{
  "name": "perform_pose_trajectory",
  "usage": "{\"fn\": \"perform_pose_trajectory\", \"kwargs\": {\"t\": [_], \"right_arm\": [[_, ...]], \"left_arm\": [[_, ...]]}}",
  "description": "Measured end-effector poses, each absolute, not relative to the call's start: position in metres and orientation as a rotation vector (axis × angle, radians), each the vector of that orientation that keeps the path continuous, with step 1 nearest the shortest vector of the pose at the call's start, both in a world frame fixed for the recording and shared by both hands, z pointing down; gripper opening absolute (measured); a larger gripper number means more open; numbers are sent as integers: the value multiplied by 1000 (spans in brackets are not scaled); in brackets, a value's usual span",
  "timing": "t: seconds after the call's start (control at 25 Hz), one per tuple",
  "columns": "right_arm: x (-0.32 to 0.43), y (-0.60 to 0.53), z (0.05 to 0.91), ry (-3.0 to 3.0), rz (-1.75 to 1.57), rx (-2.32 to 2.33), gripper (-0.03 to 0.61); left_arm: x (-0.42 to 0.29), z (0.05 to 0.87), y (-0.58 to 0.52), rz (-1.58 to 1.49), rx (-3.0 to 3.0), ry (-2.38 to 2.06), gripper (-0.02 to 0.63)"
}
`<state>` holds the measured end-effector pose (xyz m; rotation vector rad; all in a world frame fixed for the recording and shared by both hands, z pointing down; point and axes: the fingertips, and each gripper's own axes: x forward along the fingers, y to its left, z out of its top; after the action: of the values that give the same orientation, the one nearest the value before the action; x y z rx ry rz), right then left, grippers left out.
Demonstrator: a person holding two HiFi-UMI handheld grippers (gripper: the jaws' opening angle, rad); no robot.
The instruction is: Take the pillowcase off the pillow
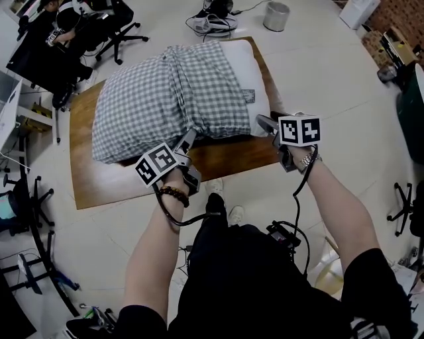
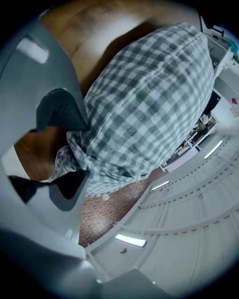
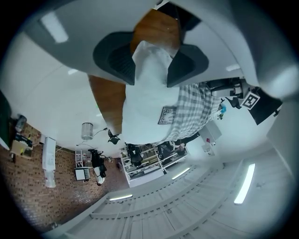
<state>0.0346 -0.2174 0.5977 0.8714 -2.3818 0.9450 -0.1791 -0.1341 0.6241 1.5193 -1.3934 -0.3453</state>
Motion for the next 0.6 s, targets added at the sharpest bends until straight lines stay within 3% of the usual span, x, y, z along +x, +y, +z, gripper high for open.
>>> {"fn": "perform_pose_trajectory", "kwargs": {"t": [0.28,0.36,0.48,0.6], "right_arm": [[20,-227,608,-2368,943,820,213],[15,-226,611,-2369,939,791,205],[12,-223,614,-2368,899,751,61],[18,-225,611,-2376,838,762,20]], "left_arm": [[-177,639,-154,-446,1441,-1346,267],[-176,642,-156,-459,1439,-1329,214],[-180,642,-156,-475,1445,-1331,102],[-188,638,-149,-483,1461,-1352,38]]}}
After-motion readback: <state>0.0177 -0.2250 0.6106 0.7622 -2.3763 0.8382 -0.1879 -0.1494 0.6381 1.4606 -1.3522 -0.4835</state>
